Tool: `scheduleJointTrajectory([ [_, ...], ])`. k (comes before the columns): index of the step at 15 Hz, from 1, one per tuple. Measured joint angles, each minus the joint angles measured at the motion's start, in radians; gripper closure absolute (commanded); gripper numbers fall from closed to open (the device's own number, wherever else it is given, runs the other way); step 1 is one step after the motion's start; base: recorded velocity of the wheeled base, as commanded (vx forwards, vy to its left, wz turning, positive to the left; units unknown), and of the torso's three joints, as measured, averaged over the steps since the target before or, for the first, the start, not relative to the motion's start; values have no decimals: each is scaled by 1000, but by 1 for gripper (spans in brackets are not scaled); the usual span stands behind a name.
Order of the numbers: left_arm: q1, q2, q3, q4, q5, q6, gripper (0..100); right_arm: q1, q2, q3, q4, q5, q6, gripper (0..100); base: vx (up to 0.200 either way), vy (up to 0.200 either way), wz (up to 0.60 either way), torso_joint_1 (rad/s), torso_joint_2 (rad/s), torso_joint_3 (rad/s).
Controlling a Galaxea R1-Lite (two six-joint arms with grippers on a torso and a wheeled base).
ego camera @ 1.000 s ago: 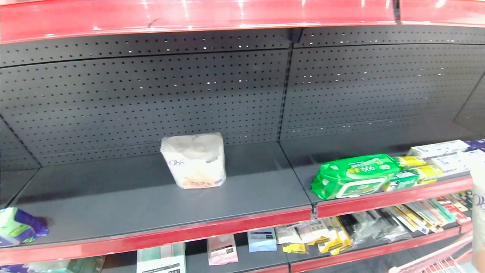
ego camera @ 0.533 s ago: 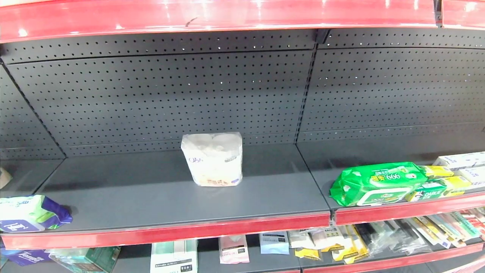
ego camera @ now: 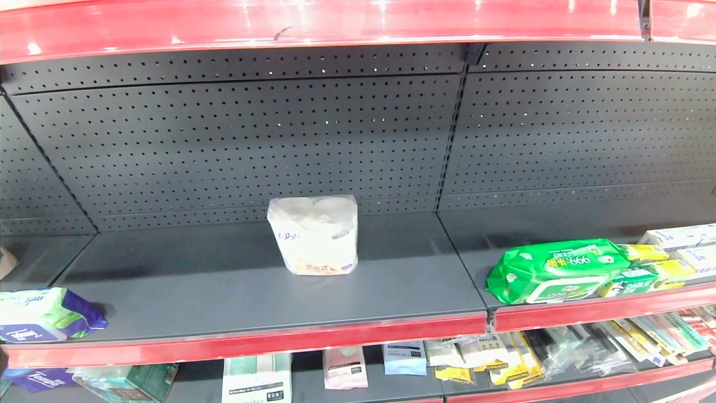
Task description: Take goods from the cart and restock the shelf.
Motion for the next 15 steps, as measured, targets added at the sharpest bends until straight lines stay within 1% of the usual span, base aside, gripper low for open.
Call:
scheduleJointTrajectory([
  [1,0,124,-49,-21,-8,10,0,5,-8,2,2,-2,-5,100,0,0,0,0,0,0],
  [2,0,238,-83,-40,-41,34,0,9,-15,2,0,-3,-14,100,0,0,0,0,0,0],
  [3,5,348,-112,-76,-106,67,0,9,-20,-1,3,-9,-24,100,0,0,0,0,0,0],
  [4,21,471,-138,-122,-190,116,0,9,-23,-6,5,-13,-31,100,0,0,0,0,0,0],
  [5,44,593,-164,-171,-272,181,0,9,-25,-8,9,-14,-42,100,0,0,0,0,0,0],
  [6,69,718,-191,-220,-362,258,0,7,-26,-10,8,-14,-55,100,0,0,0,0,0,0],
  [7,94,849,-226,-268,-471,333,0,7,-26,-10,8,-14,-70,100,0,0,0,0,0,0],
  [8,108,959,-264,-306,-578,389,0,7,-26,-12,7,-16,-77,100,0,0,0,0,0,0],
  [9,116,1060,-308,-333,-661,425,0,5,-26,-13,8,-24,-80,100,0,0,0,0,0,0],
  [10,121,1159,-367,-351,-730,453,0,5,-25,-14,8,-41,-80,100,0,0,0,0,0,0],
  [11,124,1240,-427,-366,-778,470,0,5,-25,-14,8,-51,-81,100,0,0,0,0,0,0],
  [13,125,1375,-530,-381,-861,490,0,5,-24,-14,9,-57,-83,100,0,0,0,0,0,0],
  [15,118,1462,-590,-385,-938,495,0,1,-24,-14,8,-58,-100,100,0,0,0,0,0,0],
])
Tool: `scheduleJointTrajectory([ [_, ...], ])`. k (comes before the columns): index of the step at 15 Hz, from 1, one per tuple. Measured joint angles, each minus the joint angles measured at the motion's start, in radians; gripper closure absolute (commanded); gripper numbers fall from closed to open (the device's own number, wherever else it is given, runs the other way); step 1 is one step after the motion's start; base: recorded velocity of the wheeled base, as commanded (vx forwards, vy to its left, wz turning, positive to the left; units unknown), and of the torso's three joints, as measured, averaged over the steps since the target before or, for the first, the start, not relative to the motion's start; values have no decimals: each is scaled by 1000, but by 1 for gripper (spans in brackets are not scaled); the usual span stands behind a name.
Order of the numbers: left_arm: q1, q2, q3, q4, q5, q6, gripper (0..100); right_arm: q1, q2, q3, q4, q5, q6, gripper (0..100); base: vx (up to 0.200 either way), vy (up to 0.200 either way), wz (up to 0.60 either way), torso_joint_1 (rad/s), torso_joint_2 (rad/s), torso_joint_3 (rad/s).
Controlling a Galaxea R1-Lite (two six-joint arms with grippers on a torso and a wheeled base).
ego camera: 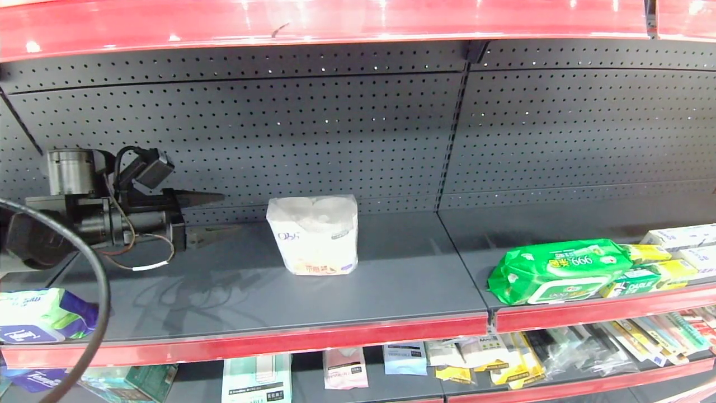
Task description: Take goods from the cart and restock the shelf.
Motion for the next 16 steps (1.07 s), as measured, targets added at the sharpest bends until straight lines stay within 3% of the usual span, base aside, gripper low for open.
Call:
scheduleJointTrajectory([
  [6,-43,135,-92,-38,-106,26,0,-17,-4,0,-1,0,-2,100,0,0,0,0,0,0],
  [11,-77,232,-104,-207,-111,26,0,-18,-4,-2,-1,-19,-2,100,0,0,0,0,0,0],
  [16,-121,293,-131,-228,-119,18,0,-17,0,-2,-1,-26,-2,100,0,0,0,0,0,0],
])
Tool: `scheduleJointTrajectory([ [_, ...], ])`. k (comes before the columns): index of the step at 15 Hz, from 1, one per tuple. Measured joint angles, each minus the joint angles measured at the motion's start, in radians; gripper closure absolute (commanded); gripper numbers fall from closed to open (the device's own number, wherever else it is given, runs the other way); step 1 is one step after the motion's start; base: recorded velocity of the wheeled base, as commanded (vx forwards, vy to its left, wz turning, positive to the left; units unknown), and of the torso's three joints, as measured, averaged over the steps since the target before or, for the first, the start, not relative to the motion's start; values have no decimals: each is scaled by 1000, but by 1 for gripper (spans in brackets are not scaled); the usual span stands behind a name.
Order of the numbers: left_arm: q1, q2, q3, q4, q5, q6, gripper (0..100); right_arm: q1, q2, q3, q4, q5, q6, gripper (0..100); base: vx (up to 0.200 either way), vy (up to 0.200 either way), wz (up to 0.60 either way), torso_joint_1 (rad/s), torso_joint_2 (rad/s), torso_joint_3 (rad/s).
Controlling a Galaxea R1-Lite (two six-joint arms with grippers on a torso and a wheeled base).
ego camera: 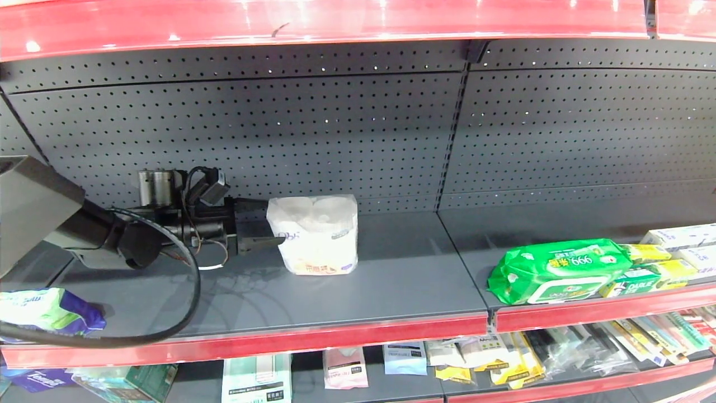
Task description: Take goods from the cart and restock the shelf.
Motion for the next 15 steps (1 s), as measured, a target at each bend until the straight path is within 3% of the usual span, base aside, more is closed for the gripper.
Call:
scheduleJointTrajectory([
  [6,-55,54,-80,1,16,-5,0,-1,2,0,0,-1,-1,100,0,0,0,0,0,0],
  [15,-137,100,-136,1,95,-18,0,-1,4,0,0,-1,-1,100,0,0,0,0,0,0],
])
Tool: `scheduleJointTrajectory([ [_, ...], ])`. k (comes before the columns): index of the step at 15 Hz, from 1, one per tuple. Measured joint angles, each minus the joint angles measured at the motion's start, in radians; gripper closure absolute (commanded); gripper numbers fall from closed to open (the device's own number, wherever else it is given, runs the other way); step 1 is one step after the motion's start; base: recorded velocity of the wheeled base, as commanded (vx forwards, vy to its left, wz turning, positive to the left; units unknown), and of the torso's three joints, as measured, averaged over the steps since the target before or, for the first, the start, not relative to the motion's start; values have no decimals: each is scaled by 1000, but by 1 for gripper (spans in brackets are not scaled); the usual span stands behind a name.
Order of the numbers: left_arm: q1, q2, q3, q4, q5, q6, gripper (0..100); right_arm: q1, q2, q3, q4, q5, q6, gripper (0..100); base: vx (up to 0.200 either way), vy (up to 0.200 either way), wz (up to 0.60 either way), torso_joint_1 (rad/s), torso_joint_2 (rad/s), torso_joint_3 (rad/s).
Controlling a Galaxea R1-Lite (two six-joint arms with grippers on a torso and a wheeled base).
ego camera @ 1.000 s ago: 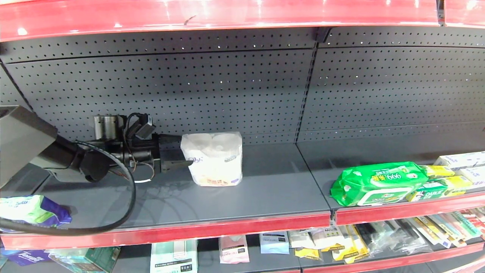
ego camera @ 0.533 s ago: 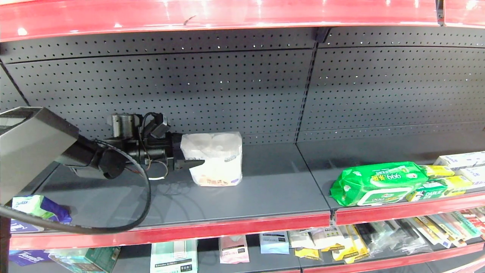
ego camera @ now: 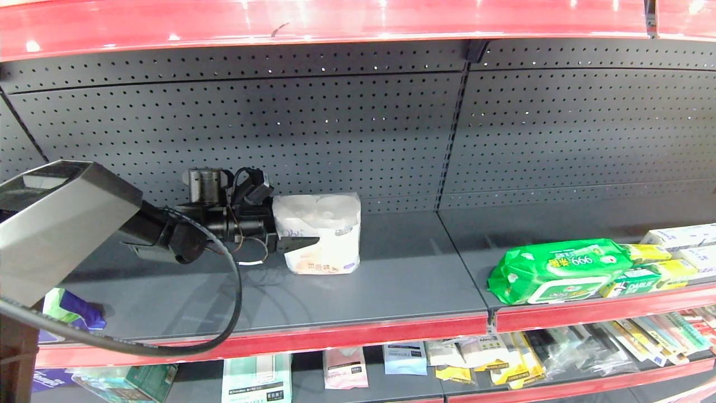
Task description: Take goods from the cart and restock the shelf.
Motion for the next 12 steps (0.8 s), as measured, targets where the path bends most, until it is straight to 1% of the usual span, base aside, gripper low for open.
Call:
scheduleJointTrajectory([
  [6,-7,12,-4,5,1,-3,0,0,2,-1,0,0,0,100,0,0,0,0,0,0],
  [7,-7,13,-4,5,1,-3,100,0,2,-1,0,0,0,100,0,0,0,0,0,0],
  [9,-7,14,-3,0,5,0,100,0,2,0,0,0,0,100,0,0,0,0,0,0],
  [11,-8,14,-2,0,25,-15,100,0,2,0,0,0,0,100,0,0,0,0,0,0],
  [12,-8,13,1,-1,26,-16,100,0,2,0,0,0,0,100,0,0,0,0,0,0],
])
